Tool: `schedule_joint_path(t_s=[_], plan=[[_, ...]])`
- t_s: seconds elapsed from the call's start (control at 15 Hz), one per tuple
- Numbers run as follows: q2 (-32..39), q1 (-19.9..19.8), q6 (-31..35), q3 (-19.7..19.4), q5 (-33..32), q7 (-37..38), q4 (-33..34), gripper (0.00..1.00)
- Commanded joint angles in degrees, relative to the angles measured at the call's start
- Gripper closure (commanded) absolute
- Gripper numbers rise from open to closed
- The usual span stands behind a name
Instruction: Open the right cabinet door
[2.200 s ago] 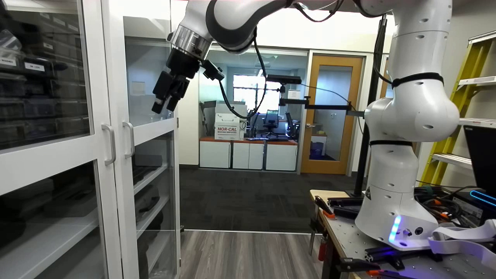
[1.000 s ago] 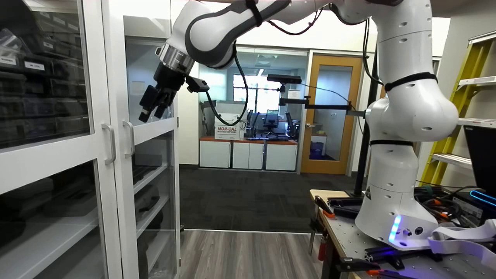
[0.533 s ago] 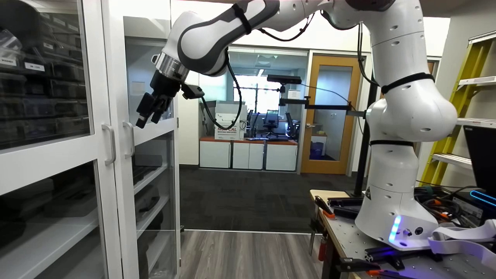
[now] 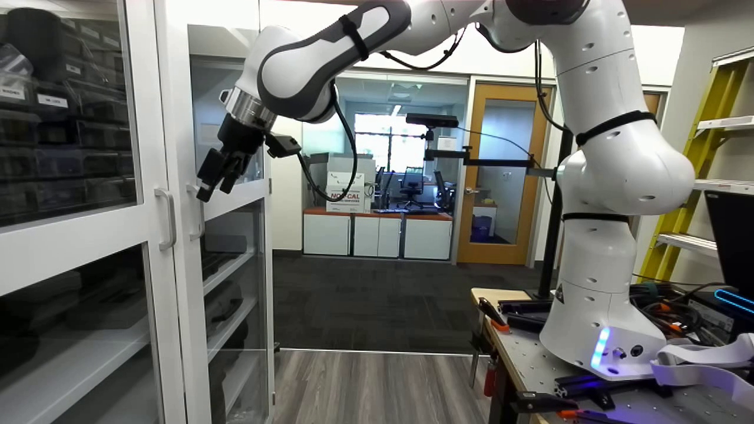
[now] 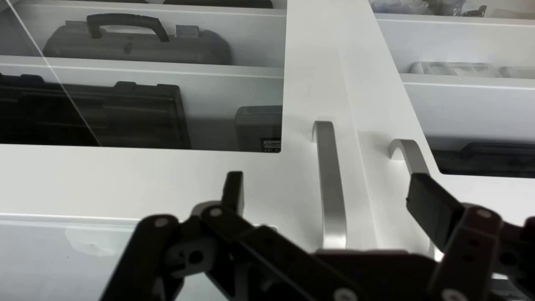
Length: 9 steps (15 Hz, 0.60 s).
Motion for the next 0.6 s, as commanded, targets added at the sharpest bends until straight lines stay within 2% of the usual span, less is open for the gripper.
schedule_joint_path(t_s=[0.0,0.13,0.2,0.27,0.53], plan=[[2.3,-1.7,0.7,1.7,1.3,-1.9,2.9,0.00],[3.2,-1.7,0.6,1.9,1.3,-1.8,3.9,0.00],[3.6,-1.8,0.6,2.0,1.4,-1.8,4.3,0.23],[4.0,-1.8,0.5,2.1,1.4,-1.9,4.8,0.26],[4.5,-1.8,0.6,2.3,1.2,-1.6,5.4,0.54]])
